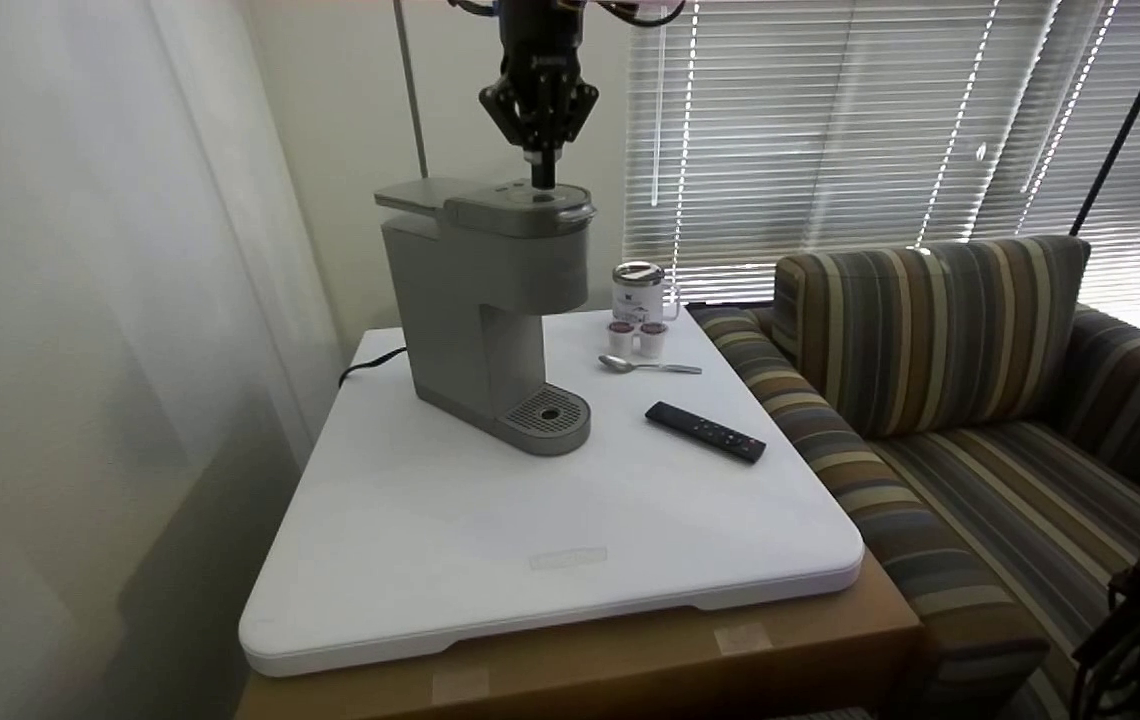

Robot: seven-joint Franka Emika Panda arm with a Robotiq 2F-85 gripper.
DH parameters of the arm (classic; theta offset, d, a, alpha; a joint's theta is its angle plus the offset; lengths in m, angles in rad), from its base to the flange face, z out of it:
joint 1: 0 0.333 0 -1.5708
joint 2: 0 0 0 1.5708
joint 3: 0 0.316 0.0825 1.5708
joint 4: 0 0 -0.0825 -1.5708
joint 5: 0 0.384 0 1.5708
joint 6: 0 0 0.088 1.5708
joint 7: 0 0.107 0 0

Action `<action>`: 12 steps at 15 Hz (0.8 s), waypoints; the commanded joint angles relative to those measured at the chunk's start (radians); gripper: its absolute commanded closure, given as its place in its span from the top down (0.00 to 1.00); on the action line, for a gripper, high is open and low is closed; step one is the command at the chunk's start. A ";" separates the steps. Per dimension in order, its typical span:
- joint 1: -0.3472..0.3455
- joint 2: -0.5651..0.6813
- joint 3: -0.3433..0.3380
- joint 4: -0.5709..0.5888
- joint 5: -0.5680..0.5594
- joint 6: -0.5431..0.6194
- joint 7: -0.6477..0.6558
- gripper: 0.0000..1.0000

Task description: Press down on the coffeemaker

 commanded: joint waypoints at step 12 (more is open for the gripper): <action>-0.008 -0.204 -0.027 -0.149 -0.041 0.066 -0.027 0.00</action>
